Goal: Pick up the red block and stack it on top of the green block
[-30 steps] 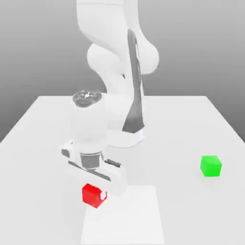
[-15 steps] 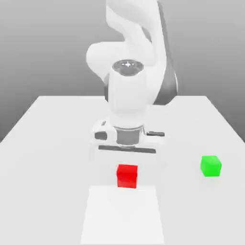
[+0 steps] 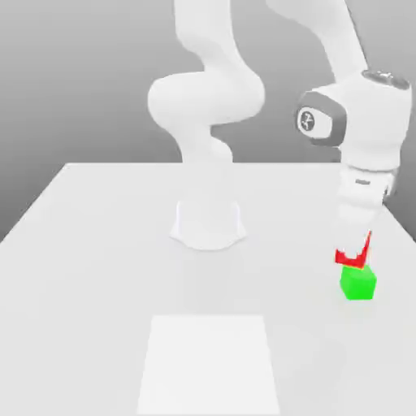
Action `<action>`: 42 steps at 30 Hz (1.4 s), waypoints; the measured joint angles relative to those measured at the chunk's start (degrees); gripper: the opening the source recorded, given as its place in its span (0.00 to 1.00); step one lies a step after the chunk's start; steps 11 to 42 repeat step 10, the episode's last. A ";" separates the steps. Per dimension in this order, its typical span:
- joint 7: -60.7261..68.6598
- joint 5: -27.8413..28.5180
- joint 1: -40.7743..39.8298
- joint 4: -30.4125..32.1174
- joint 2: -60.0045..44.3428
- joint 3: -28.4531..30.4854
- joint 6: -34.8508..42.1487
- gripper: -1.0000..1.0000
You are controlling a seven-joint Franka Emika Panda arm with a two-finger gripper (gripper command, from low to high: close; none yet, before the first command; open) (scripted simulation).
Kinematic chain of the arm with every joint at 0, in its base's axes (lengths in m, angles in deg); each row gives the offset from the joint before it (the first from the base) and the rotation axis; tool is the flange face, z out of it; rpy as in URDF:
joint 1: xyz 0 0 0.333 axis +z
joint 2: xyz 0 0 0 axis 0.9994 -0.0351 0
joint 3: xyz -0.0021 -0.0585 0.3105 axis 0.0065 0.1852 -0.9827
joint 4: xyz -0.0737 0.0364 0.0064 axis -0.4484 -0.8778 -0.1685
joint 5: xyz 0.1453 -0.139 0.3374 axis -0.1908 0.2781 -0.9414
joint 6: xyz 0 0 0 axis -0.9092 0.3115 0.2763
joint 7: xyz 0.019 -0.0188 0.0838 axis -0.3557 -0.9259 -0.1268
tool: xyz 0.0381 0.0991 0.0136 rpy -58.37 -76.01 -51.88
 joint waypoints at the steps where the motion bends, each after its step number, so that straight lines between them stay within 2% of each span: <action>1: 0.28 0.67 0.20 -0.07 -1.06 -0.74 -0.96 0.00; 4: -2.49 5.57 -0.49 -0.28 -6.33 -1.11 -5.80 0.00; 7: -7.92 13.35 0.07 -0.51 -12.56 1.21 -11.28 0.00; 8: -9.14 15.08 0.50 -0.56 -13.85 1.97 -12.40 1.00; 42: -9.14 15.08 0.49 -0.56 -13.85 1.97 -12.40 1.00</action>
